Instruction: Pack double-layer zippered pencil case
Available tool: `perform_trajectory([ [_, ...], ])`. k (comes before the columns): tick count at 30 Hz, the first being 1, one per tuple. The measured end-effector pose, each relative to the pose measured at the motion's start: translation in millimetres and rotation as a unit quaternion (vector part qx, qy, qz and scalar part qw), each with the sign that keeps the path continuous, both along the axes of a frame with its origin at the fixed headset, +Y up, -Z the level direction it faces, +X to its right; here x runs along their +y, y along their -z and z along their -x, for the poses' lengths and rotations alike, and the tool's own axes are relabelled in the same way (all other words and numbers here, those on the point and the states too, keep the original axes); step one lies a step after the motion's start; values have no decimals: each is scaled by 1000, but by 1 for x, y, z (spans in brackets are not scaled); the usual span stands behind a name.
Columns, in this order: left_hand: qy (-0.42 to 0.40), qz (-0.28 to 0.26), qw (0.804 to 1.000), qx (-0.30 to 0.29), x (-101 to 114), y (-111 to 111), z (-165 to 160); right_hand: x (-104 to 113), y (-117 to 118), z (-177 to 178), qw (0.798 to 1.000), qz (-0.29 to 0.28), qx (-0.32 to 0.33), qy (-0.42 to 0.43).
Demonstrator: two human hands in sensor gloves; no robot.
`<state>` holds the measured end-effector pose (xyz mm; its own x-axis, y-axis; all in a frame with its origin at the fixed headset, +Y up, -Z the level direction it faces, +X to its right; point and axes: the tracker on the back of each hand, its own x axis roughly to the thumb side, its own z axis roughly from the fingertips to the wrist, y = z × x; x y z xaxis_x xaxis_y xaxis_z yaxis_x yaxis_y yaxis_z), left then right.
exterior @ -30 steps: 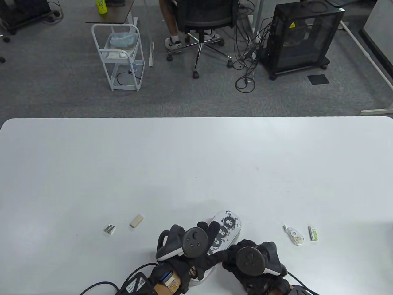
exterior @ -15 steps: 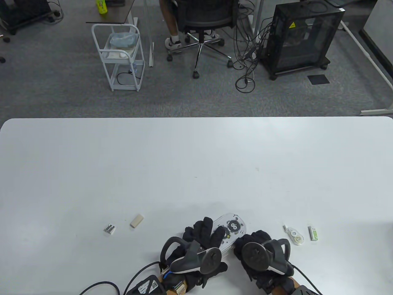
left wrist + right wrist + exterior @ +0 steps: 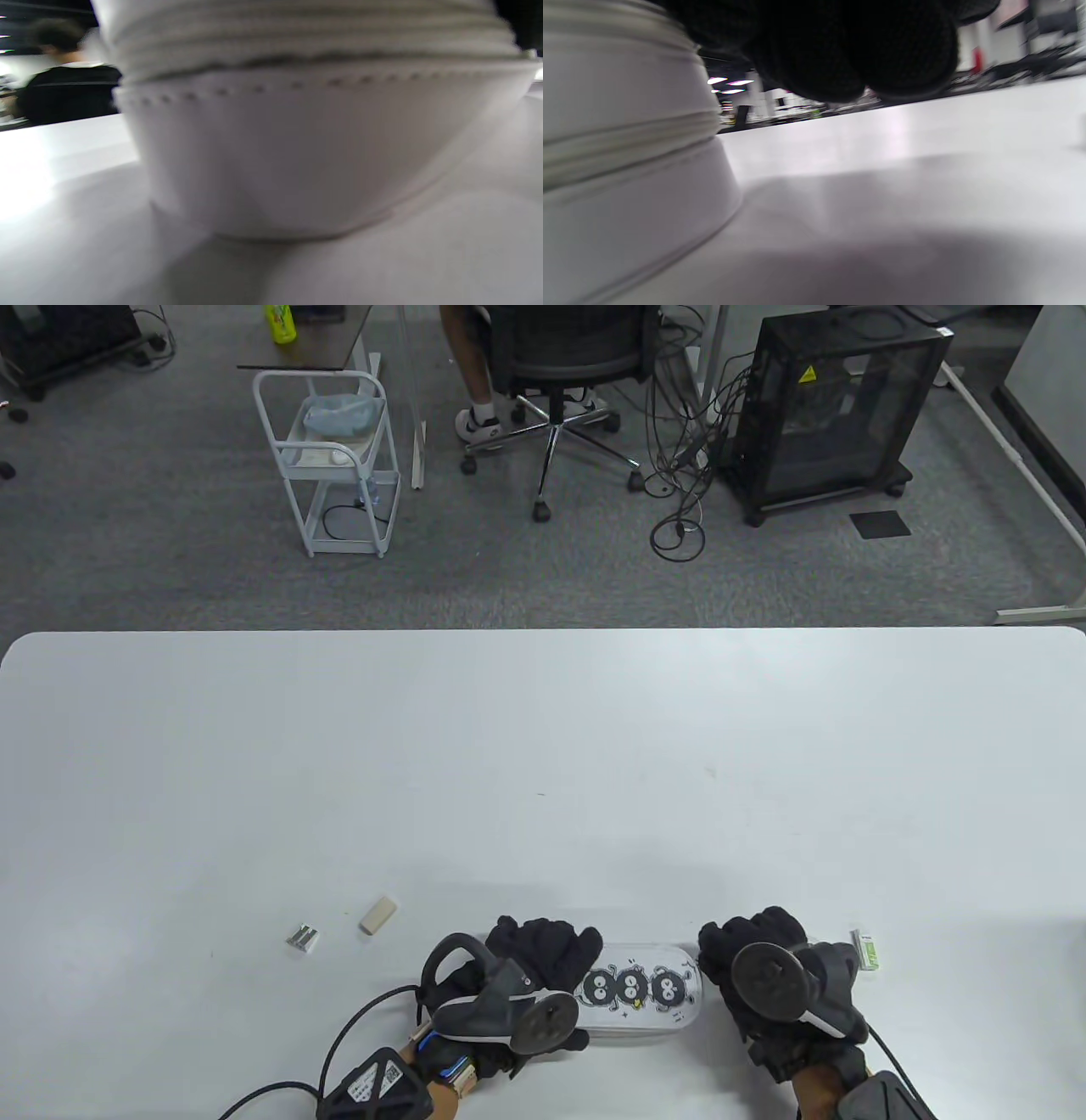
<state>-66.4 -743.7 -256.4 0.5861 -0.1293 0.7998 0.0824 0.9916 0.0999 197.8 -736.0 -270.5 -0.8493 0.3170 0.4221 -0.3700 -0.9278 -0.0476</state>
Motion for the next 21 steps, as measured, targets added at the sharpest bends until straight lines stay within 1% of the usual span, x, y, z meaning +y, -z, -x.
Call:
perform_trajectory([
  [2,-4,-4,999,-49,-2,-8,-11,-5,1,7,994,57,50,73],
  [3,8,-16,999,-49,-3,-10,-14,-7,2,9,991,78,54,91],
  [4,40,-41,997,-50,-2,-11,-11,-9,3,6,991,90,51,80],
  [5,30,-41,997,-55,-2,-10,-11,-11,5,4,991,93,51,86],
  [6,14,-21,999,-41,-3,-8,-11,-13,7,2,986,112,45,112],
  [7,15,-16,999,-27,-3,-7,-11,-15,9,0,980,136,32,139],
  [8,20,-29,999,-19,-2,-7,-12,-15,9,-2,980,133,8,150],
  [9,22,-33,999,-11,-2,-6,-12,-14,9,-3,982,116,-7,148],
  [12,18,-34,999,37,-1,-1,-14,-2,7,-7,992,43,-50,109],
  [13,17,-30,997,71,0,3,-15,5,4,-11,992,13,-56,109],
  [15,17,-11,994,106,0,8,-15,15,0,-20,991,-14,-67,118],
  [16,14,-5,995,103,0,8,-15,19,-3,-25,989,-22,-73,129],
  [17,6,-9,995,97,1,5,-15,22,-5,-32,986,-28,-77,145],
  [19,0,-31,996,82,10,-2,-17,30,-8,-45,978,-40,-90,185],
  [21,-11,-78,995,65,29,-10,-18,35,-10,-58,968,-51,-102,222],
])
